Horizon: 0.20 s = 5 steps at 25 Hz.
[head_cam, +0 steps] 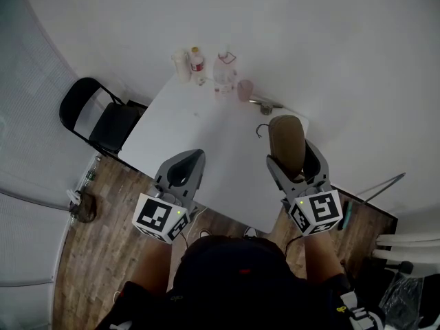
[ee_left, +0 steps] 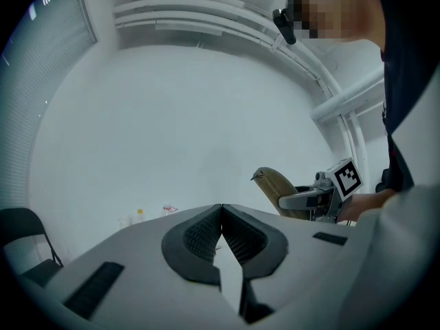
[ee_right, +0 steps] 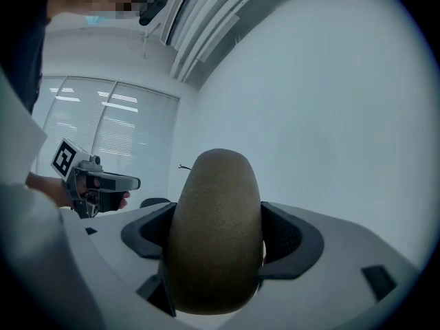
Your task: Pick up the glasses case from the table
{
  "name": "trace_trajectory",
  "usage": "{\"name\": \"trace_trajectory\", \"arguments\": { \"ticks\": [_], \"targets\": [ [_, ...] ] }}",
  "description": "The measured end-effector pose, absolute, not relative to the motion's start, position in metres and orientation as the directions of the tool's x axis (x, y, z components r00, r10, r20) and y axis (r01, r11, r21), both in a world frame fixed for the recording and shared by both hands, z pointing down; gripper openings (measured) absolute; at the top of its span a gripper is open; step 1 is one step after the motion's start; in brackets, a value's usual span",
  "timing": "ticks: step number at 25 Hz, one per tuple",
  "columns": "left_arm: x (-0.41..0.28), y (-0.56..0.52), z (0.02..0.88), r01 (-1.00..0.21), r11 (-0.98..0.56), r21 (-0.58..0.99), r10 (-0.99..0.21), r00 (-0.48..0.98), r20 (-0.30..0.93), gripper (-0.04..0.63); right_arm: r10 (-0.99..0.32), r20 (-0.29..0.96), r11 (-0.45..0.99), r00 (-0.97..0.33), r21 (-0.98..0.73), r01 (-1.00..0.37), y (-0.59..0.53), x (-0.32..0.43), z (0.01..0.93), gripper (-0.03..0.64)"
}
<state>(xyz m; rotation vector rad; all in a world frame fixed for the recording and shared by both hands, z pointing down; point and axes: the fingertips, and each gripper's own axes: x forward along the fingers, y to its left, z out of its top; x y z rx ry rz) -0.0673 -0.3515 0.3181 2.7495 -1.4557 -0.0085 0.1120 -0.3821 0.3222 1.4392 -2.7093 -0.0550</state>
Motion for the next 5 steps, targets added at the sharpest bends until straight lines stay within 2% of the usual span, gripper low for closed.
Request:
{"name": "trace_trajectory", "arguments": {
  "ticks": [5],
  "targets": [
    [-0.0633,-0.3467,0.3198,-0.821,-0.569,0.044,-0.821,0.57,0.026,0.02,-0.825,0.059,0.565,-0.562,0.064,-0.822,-0.3768,0.1089,0.322,0.382]
  ]
}}
